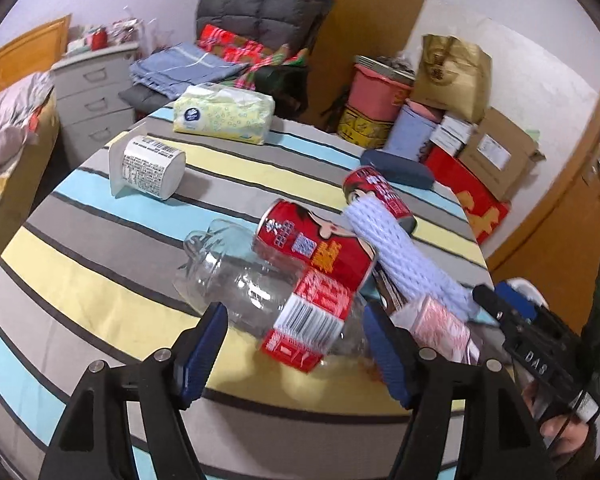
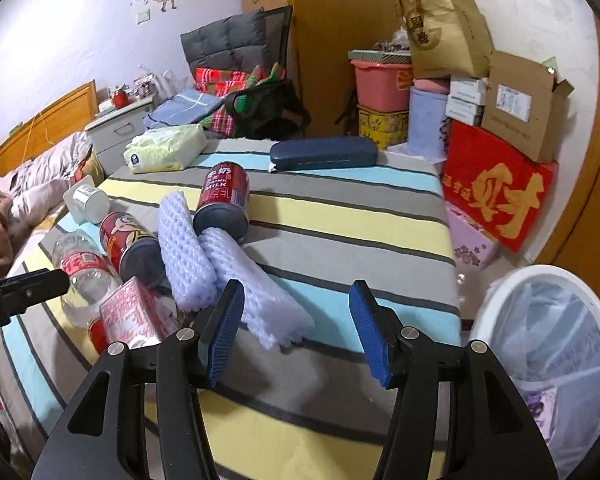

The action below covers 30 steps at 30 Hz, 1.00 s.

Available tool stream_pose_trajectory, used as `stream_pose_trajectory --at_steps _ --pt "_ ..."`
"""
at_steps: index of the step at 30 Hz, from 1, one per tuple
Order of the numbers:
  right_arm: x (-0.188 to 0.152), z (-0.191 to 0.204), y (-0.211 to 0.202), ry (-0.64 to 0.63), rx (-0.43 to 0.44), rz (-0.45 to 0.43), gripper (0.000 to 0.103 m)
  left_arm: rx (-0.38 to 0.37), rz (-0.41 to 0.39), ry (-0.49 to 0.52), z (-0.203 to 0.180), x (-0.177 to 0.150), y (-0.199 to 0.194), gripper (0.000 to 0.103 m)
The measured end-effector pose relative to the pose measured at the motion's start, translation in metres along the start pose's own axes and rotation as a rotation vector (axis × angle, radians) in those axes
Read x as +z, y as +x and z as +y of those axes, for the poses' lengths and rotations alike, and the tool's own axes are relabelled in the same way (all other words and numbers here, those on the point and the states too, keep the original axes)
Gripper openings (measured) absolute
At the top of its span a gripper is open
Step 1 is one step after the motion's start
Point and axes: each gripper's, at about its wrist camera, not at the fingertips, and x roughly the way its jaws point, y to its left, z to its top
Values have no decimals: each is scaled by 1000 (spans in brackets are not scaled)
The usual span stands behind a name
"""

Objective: Collect trash
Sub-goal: 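Move both grippers back over the table toward the bottles and foam sleeve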

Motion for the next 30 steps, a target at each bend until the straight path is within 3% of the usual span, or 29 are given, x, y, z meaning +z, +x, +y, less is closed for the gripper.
stream_pose_trajectory --at_steps 4,10,17,20,22,25,27,30 --pt "2 -1 10 -10 16 30 56 35 0 -30 -2 6 10 73" --pt "1 -1 20 -10 67 73 56 25 22 -52 -6 9 21 75" --pt "1 -2 24 6 100 102 56 46 37 -32 -14 13 31 76" --pt "1 -2 27 27 117 118 56 53 42 21 -19 12 35 78" --pt "1 -1 27 27 124 120 47 51 64 38 -17 12 37 78" --pt "0 2 25 20 125 124 37 113 86 80 -11 11 40 78" --pt "-1 2 25 15 126 131 33 123 113 88 -4 8 43 78" --pt "-3 2 22 18 98 138 29 124 91 85 6 7 36 78"
